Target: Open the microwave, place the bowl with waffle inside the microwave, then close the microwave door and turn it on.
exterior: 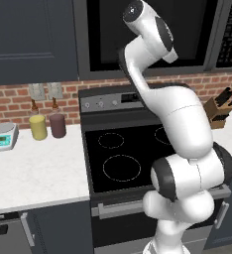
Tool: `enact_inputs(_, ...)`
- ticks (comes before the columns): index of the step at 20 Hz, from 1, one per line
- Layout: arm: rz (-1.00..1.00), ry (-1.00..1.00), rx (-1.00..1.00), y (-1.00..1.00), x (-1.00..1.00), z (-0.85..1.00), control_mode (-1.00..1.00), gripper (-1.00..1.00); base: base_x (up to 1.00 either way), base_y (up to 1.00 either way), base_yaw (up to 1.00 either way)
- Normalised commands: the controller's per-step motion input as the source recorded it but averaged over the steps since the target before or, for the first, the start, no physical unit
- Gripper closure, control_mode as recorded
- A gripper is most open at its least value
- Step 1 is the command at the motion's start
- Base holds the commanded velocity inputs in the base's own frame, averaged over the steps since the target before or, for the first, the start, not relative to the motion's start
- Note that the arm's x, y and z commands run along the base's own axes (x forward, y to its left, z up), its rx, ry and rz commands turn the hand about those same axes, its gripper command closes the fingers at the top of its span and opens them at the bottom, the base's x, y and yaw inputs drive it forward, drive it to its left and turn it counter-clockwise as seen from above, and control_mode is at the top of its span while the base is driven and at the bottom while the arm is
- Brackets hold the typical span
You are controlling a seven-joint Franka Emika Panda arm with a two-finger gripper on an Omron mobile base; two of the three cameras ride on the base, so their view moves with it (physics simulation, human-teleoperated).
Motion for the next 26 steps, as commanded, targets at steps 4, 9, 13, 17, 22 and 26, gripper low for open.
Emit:
enact_inputs(4, 0.49, 0.21, 0.01, -0.38, 1.0, -0.03, -1.0, 1.0, 0.0, 0.0, 0.0)
enact_inputs(9, 0.54, 0.14, 0.0, -0.34, 0.9, -0.32, -1.0, 1.0, 0.0, 0.0, 0.0)
enact_inputs(13, 0.54, -0.24, 0.05, -0.7, -0.58, -0.37, -1.0, 1.0, 0.0, 0.0, 0.0)
enact_inputs(17, 0.27, -0.28, 0.07, -0.69, -1.0, -0.23, -1.0, 1.0, 0.0, 0.0, 0.0)
enact_inputs(22, 0.07, -0.27, 0.07, -0.62, -1.0, -0.05, -1.0, 1.0, 0.0, 0.0, 0.0)
enact_inputs(26, 0.0, -0.07, 0.07, -0.57, -1.0, -0.01, -1.0, 1.0, 0.0, 0.0, 0.0)
